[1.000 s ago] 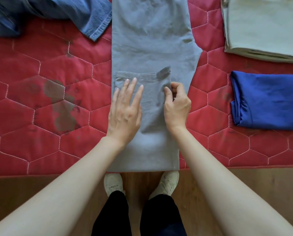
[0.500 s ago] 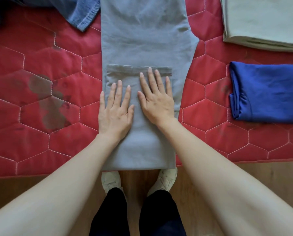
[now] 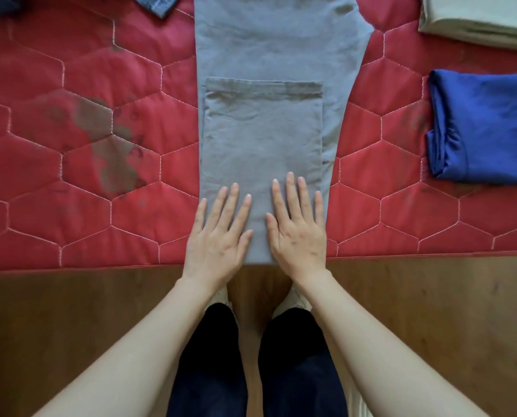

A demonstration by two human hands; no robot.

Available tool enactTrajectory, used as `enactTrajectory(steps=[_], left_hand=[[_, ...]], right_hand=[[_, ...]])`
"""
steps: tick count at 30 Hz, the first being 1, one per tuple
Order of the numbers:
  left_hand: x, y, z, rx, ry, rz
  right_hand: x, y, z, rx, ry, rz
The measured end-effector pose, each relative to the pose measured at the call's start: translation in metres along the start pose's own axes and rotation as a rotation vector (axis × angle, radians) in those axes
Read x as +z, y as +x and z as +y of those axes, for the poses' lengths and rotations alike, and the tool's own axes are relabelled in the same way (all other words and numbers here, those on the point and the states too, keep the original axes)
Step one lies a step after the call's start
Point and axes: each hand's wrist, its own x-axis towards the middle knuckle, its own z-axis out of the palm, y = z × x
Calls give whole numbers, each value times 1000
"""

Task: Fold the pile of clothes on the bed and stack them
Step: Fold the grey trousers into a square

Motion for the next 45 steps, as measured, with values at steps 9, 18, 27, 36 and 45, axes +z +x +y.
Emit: enactTrajectory(steps=[9, 18, 27, 36, 45], left_hand=[[6, -29, -36, 207, 106, 44], [-5, -33, -47, 337, 125, 87], [-45, -24, -49, 398, -202, 255], [-153, -9, -45, 146, -525, 250], [-276, -44, -32, 240, -543, 257]], right_hand=[[-12, -23, 37, 100, 22, -7], [-3, -56, 78, -390, -16, 58], [-50, -45, 60, -254, 318, 224], [-157, -23, 52, -97, 538, 172], [-280, -43, 42, -214, 511, 166]])
